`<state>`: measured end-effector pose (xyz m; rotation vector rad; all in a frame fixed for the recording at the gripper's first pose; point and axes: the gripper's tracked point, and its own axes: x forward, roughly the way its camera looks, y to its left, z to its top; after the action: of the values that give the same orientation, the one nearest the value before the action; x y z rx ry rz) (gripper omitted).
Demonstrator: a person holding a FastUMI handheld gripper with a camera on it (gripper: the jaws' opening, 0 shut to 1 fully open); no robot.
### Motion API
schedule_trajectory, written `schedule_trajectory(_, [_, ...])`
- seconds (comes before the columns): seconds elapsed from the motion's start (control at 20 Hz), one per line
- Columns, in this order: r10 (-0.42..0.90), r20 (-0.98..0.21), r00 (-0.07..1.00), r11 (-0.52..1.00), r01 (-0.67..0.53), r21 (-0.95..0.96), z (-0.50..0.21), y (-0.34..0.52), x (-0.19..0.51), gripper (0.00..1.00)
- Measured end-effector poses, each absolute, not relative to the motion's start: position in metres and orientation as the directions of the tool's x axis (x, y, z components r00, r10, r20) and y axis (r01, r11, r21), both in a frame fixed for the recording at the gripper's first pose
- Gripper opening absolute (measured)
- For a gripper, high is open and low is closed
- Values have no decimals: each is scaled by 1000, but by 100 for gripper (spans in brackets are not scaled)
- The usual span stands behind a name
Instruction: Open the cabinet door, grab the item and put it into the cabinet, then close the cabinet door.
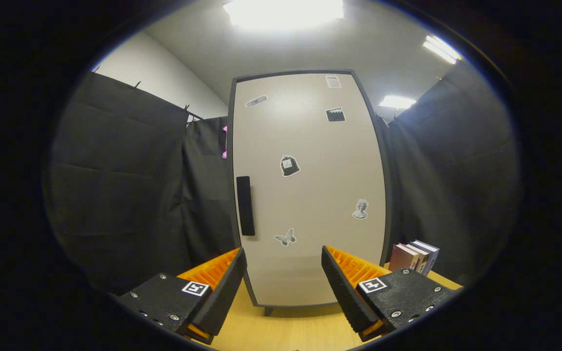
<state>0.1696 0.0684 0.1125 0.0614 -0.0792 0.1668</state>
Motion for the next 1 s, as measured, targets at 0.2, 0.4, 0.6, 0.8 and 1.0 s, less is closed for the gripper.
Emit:
schedule_trajectory(0.2, [191,93,977,977,-198,78,130,82,201,95])
schedule_trajectory(0.4, [245,109,963,961,-256,104,147,108,232,95])
schedule_trajectory(0.6, [280,90,956,952,-288,106,151,135,265,95])
schedule_trajectory(0.8, [317,60,947,941,-321,105,145,164,292,95])
schedule_trajectory(1.0, [307,59,950,948,-310,66,144,181,314,89])
